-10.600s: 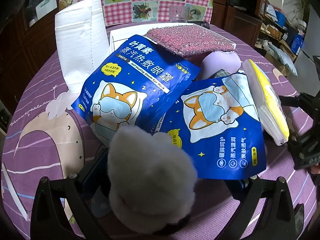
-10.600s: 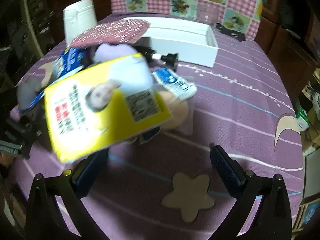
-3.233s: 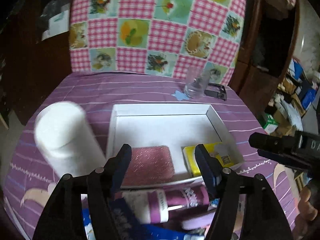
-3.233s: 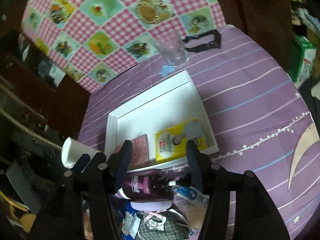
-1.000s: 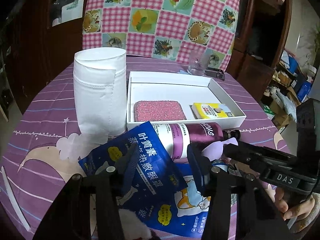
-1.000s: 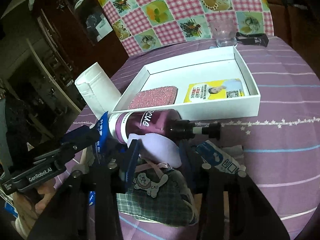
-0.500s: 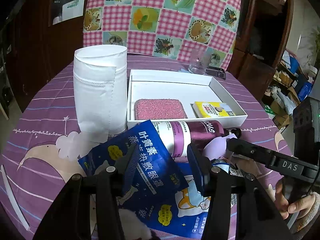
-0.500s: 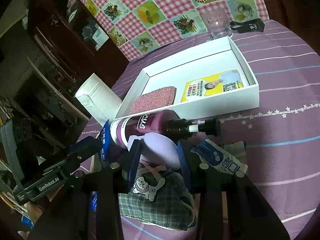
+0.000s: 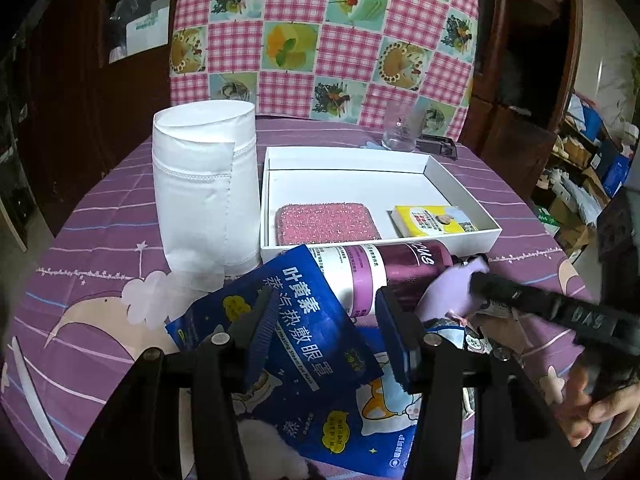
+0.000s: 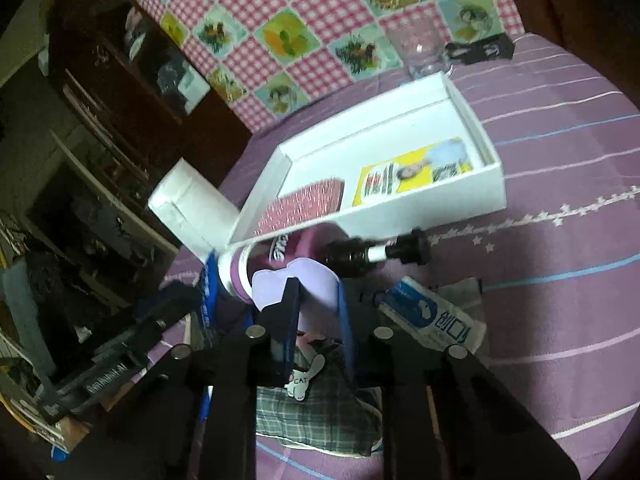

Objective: Organize soft objects

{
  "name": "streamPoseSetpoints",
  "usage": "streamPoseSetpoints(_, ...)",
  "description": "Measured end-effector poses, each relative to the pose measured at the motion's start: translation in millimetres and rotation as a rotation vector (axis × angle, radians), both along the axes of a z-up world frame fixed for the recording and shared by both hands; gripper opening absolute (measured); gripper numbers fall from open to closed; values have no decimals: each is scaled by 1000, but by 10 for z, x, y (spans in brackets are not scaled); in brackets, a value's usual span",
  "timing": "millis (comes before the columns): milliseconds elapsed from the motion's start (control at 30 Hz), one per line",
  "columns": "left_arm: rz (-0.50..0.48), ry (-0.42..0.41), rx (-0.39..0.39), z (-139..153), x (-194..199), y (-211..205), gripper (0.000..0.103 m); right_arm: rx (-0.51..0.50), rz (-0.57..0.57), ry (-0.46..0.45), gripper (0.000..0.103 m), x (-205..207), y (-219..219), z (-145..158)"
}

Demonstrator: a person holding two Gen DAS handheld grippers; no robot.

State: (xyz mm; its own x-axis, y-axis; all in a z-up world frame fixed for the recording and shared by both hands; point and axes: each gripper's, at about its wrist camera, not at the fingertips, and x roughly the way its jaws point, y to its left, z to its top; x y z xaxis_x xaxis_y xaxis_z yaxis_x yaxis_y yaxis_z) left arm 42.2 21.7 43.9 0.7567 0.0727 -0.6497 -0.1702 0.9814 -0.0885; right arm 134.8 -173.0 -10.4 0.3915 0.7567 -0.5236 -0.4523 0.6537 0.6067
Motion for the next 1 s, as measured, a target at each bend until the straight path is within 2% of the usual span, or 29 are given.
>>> streamPoseSetpoints(67, -19, -12, -2, 11, -18, -19, 60, 44, -24, -18, 19, -11, -109, 83)
streamPoseSetpoints(133, -34, -30, 8, 34, -58, -53, 62, 60, -50, -39, 19, -28, -190, 161)
streamPoseSetpoints(233, -37, -58, 30, 48, -136, -95, 71, 78, -61, -46, 19, -45, -236, 231)
streamPoseSetpoints(367, -22, -81, 89, 35, -221, -159, 72, 52, -48, -52, 19, -75, -199, 245)
streamPoseSetpoints(600, -13, -84, 106, 33, -364, -190, 72, 14, -44, -81, 19, -189, -137, 280)
streamPoseSetpoints(833, 1, -96, 82, 15, -524, -122, 72, -27, -57, -133, 19, -336, -161, 327)
streamPoseSetpoints(1000, 9, -106, 101, -58, -693, -132, 72, -26, -67, -133, 19, -328, -166, 339)
